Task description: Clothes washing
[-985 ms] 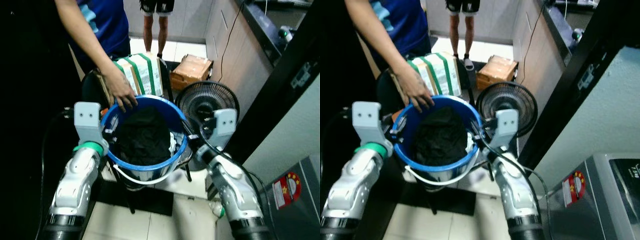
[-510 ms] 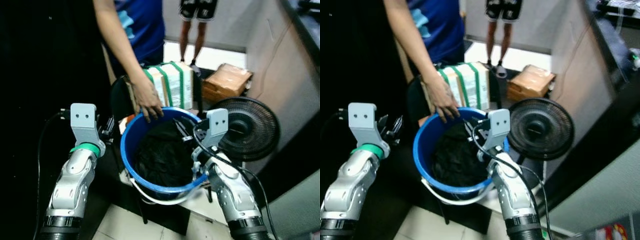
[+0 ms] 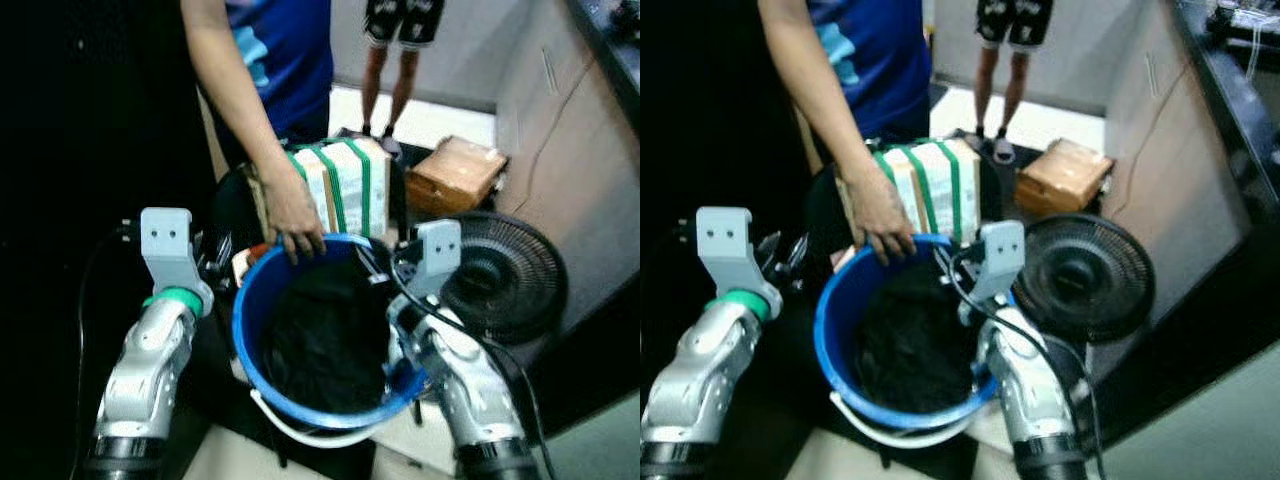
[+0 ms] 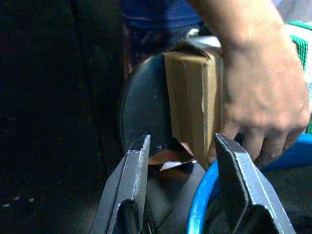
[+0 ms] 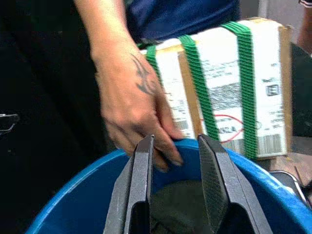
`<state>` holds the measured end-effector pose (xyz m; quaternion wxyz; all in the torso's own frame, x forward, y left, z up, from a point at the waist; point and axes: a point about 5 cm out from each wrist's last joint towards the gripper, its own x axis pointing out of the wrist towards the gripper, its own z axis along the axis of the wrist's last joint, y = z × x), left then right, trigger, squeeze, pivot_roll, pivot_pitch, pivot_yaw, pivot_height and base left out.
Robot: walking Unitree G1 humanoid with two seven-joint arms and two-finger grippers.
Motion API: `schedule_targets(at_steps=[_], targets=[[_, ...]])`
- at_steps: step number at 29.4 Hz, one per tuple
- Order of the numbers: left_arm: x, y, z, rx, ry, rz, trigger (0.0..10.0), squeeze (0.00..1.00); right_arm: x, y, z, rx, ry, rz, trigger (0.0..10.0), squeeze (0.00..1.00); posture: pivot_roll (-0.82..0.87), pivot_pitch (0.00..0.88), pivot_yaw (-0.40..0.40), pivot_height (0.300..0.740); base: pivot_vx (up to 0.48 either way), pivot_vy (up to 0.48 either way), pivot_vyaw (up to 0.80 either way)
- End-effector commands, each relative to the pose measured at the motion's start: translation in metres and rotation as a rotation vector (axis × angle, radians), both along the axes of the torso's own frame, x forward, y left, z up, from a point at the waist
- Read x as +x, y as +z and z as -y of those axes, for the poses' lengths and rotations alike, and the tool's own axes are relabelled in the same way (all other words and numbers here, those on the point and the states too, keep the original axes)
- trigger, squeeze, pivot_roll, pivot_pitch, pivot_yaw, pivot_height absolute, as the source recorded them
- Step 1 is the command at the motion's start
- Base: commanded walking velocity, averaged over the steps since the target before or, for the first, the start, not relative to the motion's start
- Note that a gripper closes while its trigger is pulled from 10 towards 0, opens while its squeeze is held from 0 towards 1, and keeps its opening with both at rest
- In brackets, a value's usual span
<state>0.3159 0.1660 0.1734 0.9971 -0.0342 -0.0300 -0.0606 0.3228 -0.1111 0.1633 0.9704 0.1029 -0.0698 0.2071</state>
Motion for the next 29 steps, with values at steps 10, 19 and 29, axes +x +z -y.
schedule_targets(at_steps=[10, 19, 29], targets=[[-0.005, -0.005, -0.001, 0.016, -0.013, -0.026, 10.0, 0.00, 0.002, -0.019, 0.004, -0.006, -0.017, -0.081, 10.0, 0.00, 0.06, 0.038, 0.026, 0.740, 0.000, 0.000, 0.00], [-0.008, -0.009, -0.001, 0.062, -0.064, -0.061, 10.0, 0.00, 0.038, -0.048, 0.022, -0.088, -0.119, -0.293, 10.0, 1.00, 0.06, 0.078, 0.062, 0.740, 0.000, 0.000, 0.00], [-0.015, -0.009, -0.011, 0.105, -0.085, -0.098, 10.0, 0.00, 0.054, -0.032, 0.005, -0.069, -0.031, -0.296, 10.0, 1.00, 0.09, 0.153, 0.101, 0.740, 0.000, 0.000, 0.00]])
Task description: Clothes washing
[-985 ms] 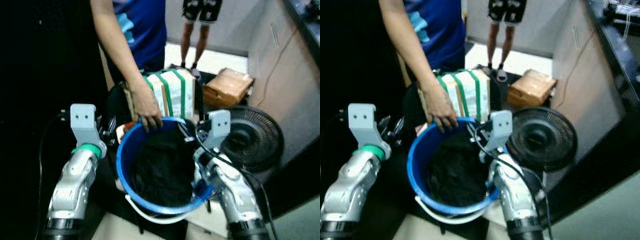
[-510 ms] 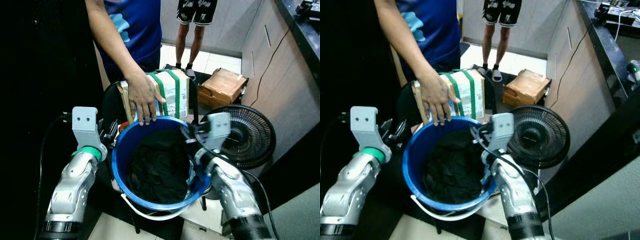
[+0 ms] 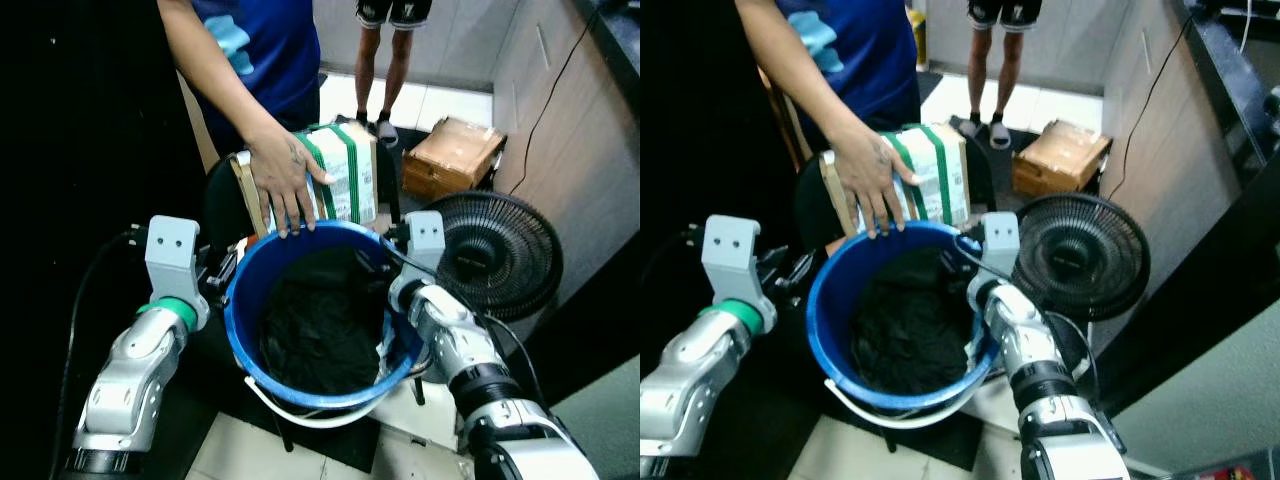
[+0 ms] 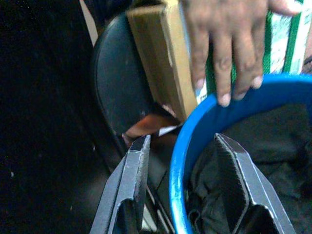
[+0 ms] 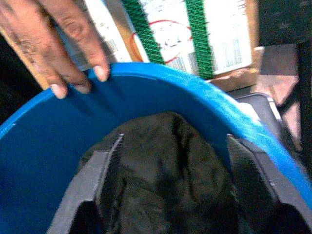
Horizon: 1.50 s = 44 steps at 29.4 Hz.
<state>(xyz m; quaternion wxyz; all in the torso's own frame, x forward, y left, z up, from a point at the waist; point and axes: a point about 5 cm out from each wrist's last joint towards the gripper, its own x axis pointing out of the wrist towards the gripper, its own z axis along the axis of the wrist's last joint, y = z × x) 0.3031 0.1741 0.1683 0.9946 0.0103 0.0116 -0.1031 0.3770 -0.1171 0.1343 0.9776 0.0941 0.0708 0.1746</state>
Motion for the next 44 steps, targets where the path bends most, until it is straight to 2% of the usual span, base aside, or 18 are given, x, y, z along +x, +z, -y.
schedule_targets(at_steps=[1, 11, 14, 15, 16, 17, 18, 19, 20, 21, 22, 25, 27, 29, 33, 35, 39, 44], targets=[[-0.005, -0.004, -0.004, 0.017, -0.003, -0.030, 10.0, 0.00, 0.001, -0.002, -0.005, 0.007, 0.016, -0.017, 10.0, 1.00, 0.10, 0.164, 0.109, 0.740, 0.000, 0.000, 0.00], [-0.012, -0.002, -0.014, 0.022, -0.033, -0.064, 10.0, 0.00, 0.003, 0.005, -0.027, 0.112, 0.082, -0.027, 10.0, 1.00, 0.12, 0.208, 0.131, 0.740, 0.000, 0.000, 0.00], [-0.012, -0.002, -0.014, 0.020, -0.042, -0.069, 10.0, 0.00, 0.002, -0.003, -0.028, 0.076, 0.087, -0.057, 10.0, 1.00, 0.12, 0.208, 0.131, 0.740, 0.000, 0.000, 0.00], [-0.013, -0.002, -0.013, 0.018, -0.053, -0.077, 10.0, 0.00, 0.001, -0.010, -0.028, 0.029, 0.090, -0.081, 10.0, 0.73, 0.11, 0.208, 0.136, 0.740, 0.000, 0.000, 0.00], [-0.013, -0.001, -0.012, 0.018, -0.062, -0.082, 10.0, 0.00, 0.000, -0.015, -0.027, -0.015, 0.087, -0.090, 10.0, 0.51, 0.11, 0.208, 0.136, 0.740, 0.000, 0.000, 0.00], [-0.013, -0.001, -0.012, 0.018, -0.062, -0.082, 10.0, 0.00, 0.000, -0.015, -0.027, -0.015, 0.087, -0.090, 10.0, 0.51, 0.11, 0.208, 0.136, 0.740, 0.000, 0.000, 0.00], [-0.013, -0.001, -0.011, 0.018, -0.070, -0.083, 10.0, 0.00, 0.000, -0.017, -0.023, -0.049, 0.062, -0.086, 10.0, 0.08, 0.12, 0.199, 0.130, 0.740, 0.000, 0.000, 0.00], [-0.013, -0.001, -0.011, 0.018, -0.070, -0.083, 10.0, 0.00, 0.000, -0.017, -0.023, -0.049, 0.062, -0.086, 10.0, 0.08, 0.12, 0.199, 0.130, 0.740, 0.000, 0.000, 0.00], [-0.013, -0.001, -0.010, 0.022, -0.074, -0.081, 10.0, 0.00, 0.001, -0.016, -0.018, -0.050, 0.028, -0.053, 10.0, 0.00, 0.12, 0.194, 0.123, 0.740, 0.000, 0.000, 0.00], [-0.013, -0.001, -0.010, 0.022, -0.074, -0.081, 10.0, 0.00, 0.001, -0.016, -0.018, -0.050, 0.028, -0.053, 10.0, 0.00, 0.12, 0.194, 0.123, 0.740, 0.000, 0.000, 0.00], [-0.014, -0.001, -0.011, 0.039, -0.073, -0.076, 10.0, 0.00, 0.002, -0.012, -0.013, -0.061, 0.008, 0.001, 10.0, 0.00, 0.12, 0.187, 0.114, 0.740, 0.000, 0.000, 0.00], [-0.015, -0.003, -0.011, 0.055, -0.071, -0.076, 10.0, 0.00, 0.001, -0.009, -0.010, -0.080, 0.010, 0.052, 10.0, 0.00, 0.12, 0.181, 0.105, 0.740, 0.000, 0.000, 0.00], [-0.019, -0.006, -0.012, 0.071, -0.062, -0.079, 10.0, 0.00, -0.007, -0.009, -0.017, -0.174, 0.102, 0.171, 10.0, 0.00, 0.12, 0.169, 0.078, 0.740, 0.000, 0.000, 0.00], [-0.021, -0.007, -0.013, 0.070, -0.054, -0.077, 10.0, 0.00, -0.011, -0.012, -0.021, -0.203, 0.142, 0.198, 10.0, 0.00, 0.12, 0.167, 0.069, 0.740, 0.000, 0.000, 0.00], [-0.022, -0.006, -0.011, 0.057, -0.030, -0.063, 10.0, 0.00, -0.018, -0.024, -0.024, -0.248, 0.191, 0.192, 10.0, 0.00, 0.12, 0.164, 0.013, 0.740, 0.000, 0.000, 0.00], [-0.023, -0.005, -0.011, 0.053, -0.023, -0.059, 10.0, 0.00, -0.019, -0.026, -0.025, -0.254, 0.195, 0.189, 10.0, 0.00, 0.12, 0.164, 0.013, 0.740, 0.000, 0.000, 0.00], [-0.026, -0.005, -0.010, 0.042, 0.002, -0.047, 10.0, 0.00, -0.018, -0.026, -0.028, -0.272, 0.229, 0.183, 10.0, 0.00, 0.12, 0.174, -0.044, 0.740, 0.000, 0.000, 0.00], [-0.031, -0.006, -0.009, 0.038, 0.012, -0.044, 10.0, 0.00, -0.018, -0.026, -0.034, -0.297, 0.269, 0.177, 10.0, 0.00, 0.13, 0.191, -0.070, 0.740, 0.000, 0.000, 0.00]])
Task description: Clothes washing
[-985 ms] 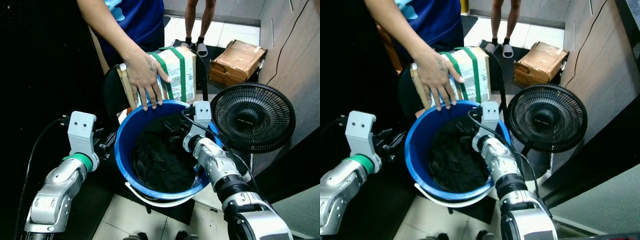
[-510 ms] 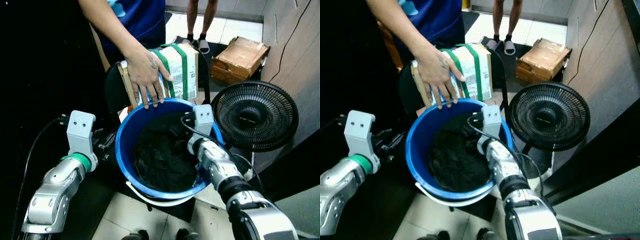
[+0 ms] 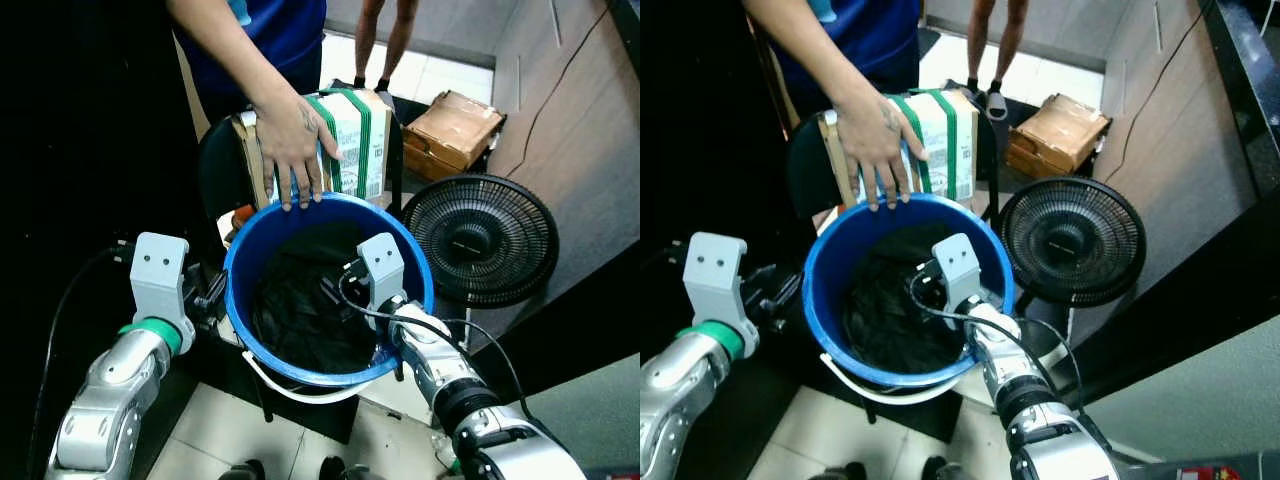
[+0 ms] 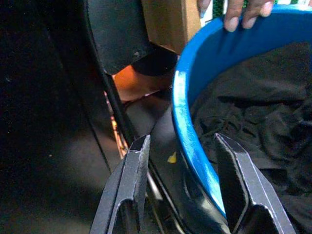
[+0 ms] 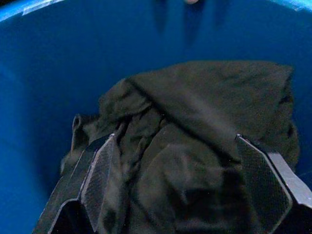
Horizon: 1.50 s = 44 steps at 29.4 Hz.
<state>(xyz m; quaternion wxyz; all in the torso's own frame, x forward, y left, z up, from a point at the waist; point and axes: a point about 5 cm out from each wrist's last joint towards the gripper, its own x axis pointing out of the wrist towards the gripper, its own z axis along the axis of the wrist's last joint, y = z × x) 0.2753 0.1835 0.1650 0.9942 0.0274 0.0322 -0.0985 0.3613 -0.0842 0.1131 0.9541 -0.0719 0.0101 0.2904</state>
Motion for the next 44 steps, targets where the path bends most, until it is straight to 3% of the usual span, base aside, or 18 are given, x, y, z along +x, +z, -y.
schedule_targets(at_steps=[1, 5, 10, 18, 30, 44], targets=[[-0.007, -0.003, 0.000, -0.004, 0.005, -0.008, 10.0, 0.00, -0.003, -0.007, -0.005, -0.038, 0.041, -0.028, 10.0, 0.00, 0.13, 0.200, -0.079, 0.740, 0.000, 0.000, 0.00], [-0.015, -0.005, 0.001, -0.013, 0.002, -0.019, 10.0, 0.00, -0.007, -0.015, -0.011, -0.111, 0.097, -0.060, 10.0, 0.00, 0.14, 0.211, -0.086, 0.740, 0.000, 0.000, 0.00], [-0.018, -0.006, 0.007, -0.022, -0.035, -0.026, 10.0, 0.00, -0.004, -0.020, -0.007, -0.151, 0.044, -0.113, 10.0, 0.00, 0.13, 0.230, -0.079, 0.740, 0.000, 0.000, 0.00], [-0.020, -0.004, 0.015, -0.025, -0.116, -0.034, 10.0, 0.00, 0.007, -0.010, -0.009, -0.178, -0.018, -0.137, 10.0, 0.00, 0.13, 0.257, -0.061, 0.740, 0.000, 0.000, 0.00], [-0.028, -0.005, 0.024, -0.021, -0.222, -0.074, 10.0, 0.00, 0.007, -0.012, -0.020, -0.265, 0.016, -0.186, 10.0, 0.00, 0.13, 0.276, -0.046, 0.740, 0.000, 0.000, 0.00], [-0.032, -0.005, 0.032, -0.024, -0.316, -0.109, 10.0, 0.00, -0.006, -0.031, -0.036, -0.244, 0.073, -0.455, 10.0, 0.00, 0.13, 0.275, -0.040, 0.740, 0.000, 0.000, 0.00]])
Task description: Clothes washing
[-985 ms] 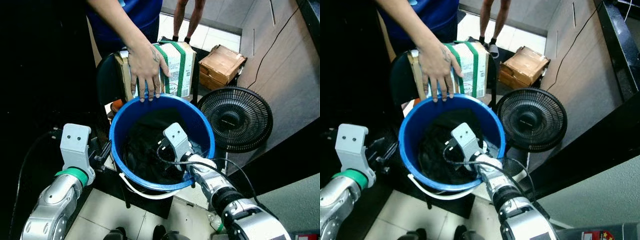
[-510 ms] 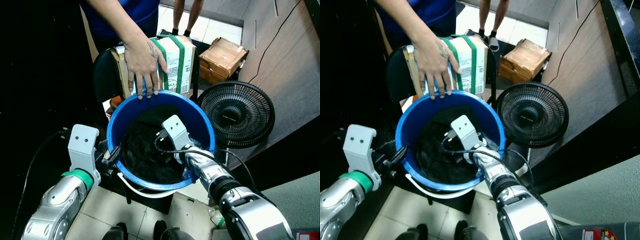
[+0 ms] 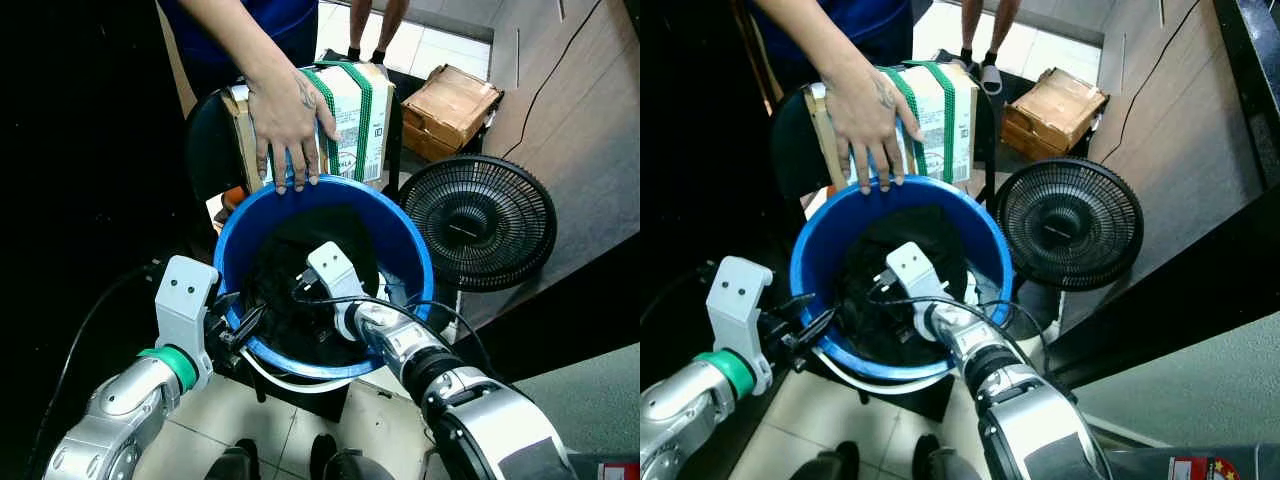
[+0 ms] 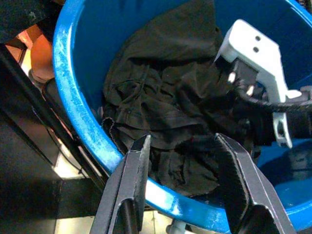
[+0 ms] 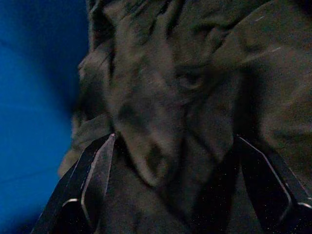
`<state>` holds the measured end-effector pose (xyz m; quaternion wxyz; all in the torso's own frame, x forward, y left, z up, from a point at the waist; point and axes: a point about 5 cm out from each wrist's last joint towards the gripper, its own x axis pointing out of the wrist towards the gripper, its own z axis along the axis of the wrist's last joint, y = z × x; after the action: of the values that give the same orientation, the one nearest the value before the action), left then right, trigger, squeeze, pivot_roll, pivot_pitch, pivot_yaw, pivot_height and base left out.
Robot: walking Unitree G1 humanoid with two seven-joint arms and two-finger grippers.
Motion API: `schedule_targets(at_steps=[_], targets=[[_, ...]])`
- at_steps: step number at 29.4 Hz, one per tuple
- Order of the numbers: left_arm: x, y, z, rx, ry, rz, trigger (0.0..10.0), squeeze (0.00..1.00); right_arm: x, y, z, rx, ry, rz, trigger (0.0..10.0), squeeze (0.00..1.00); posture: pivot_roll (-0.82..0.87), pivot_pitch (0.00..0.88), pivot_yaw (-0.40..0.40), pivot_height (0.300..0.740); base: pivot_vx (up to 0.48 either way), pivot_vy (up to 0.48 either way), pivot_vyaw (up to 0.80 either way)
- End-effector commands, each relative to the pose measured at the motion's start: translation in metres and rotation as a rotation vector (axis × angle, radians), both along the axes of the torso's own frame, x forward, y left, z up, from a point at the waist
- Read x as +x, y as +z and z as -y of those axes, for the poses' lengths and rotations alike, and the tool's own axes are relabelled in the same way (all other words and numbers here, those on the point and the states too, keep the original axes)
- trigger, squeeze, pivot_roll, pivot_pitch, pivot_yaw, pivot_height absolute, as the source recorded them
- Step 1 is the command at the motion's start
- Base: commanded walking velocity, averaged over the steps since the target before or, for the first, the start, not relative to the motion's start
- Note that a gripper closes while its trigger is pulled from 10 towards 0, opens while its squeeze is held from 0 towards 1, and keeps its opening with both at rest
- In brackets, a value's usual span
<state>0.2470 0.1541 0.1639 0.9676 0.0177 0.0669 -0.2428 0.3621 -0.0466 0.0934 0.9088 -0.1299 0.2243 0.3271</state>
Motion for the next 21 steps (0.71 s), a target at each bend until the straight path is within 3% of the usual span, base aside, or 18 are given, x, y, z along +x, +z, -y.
schedule_targets(at_steps=[1, 5, 18, 19, 21], targets=[[-0.004, -0.004, 0.003, -0.001, -0.026, -0.028, 10.0, 0.00, -0.006, -0.012, 0.002, -0.003, -0.002, -0.070, 10.0, 0.00, 0.13, 0.275, -0.040, 0.740, 0.000, 0.000, 0.00], [-0.004, -0.004, 0.004, -0.005, -0.039, -0.034, 10.0, 0.00, -0.015, -0.020, -0.002, -0.004, 0.064, -0.162, 10.0, 0.00, 0.13, 0.277, -0.041, 0.740, 0.000, 0.000, 0.00], [-0.008, -0.005, 0.008, -0.016, -0.067, -0.044, 10.0, 0.00, -0.028, -0.029, -0.012, 0.025, 0.169, -0.273, 9.8, 0.00, 0.13, 0.278, -0.042, 0.740, 0.000, 0.000, 0.00], [-0.008, -0.005, 0.008, -0.018, -0.068, -0.045, 10.0, 0.00, -0.029, -0.030, -0.013, 0.034, 0.180, -0.286, 2.0, 0.00, 0.13, 0.278, -0.042, 0.740, 0.000, 0.000, 0.00], [-0.008, -0.005, 0.008, -0.018, -0.068, -0.045, 10.0, 0.00, -0.029, -0.030, -0.013, 0.034, 0.180, -0.286, 2.0, 0.00, 0.13, 0.278, -0.042, 0.740, 0.000, 0.000, 0.00]])
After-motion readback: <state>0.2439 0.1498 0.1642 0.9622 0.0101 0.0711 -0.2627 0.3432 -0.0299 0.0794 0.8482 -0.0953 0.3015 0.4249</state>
